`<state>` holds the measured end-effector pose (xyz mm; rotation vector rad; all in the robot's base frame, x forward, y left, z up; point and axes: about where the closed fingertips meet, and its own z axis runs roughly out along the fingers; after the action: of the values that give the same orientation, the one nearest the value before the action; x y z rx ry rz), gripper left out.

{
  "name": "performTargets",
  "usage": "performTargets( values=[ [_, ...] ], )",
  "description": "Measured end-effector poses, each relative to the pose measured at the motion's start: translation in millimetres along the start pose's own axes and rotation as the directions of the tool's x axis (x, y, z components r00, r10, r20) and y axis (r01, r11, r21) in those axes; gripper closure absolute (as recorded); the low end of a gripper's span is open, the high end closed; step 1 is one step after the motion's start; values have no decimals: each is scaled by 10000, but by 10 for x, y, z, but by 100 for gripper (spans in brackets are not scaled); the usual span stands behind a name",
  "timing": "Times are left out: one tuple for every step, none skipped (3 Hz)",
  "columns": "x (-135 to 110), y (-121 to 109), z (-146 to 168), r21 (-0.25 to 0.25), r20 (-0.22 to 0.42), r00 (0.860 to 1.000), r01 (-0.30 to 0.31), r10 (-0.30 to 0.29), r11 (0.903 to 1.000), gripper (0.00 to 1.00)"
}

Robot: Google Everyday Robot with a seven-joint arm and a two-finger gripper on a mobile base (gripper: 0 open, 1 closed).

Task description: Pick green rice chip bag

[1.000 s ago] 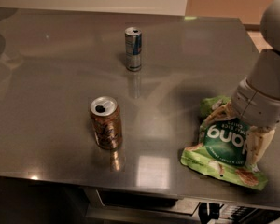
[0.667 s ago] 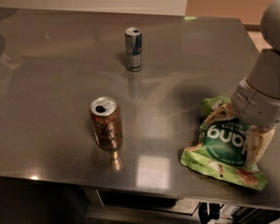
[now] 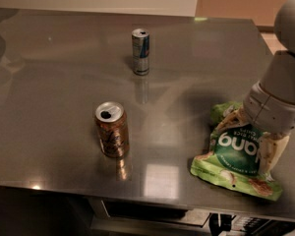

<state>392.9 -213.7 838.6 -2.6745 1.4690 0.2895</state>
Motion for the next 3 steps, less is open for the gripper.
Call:
performTargets(
  values=[
    [-144, -109, -355, 683, 397, 9991, -189, 162, 9975, 100],
    [-368, -318, -990, 2007, 1056, 9938, -558, 350, 9781, 100],
    [-506, -476, -1458, 2995, 1418, 9893, -765, 350, 9510, 100]
  ],
)
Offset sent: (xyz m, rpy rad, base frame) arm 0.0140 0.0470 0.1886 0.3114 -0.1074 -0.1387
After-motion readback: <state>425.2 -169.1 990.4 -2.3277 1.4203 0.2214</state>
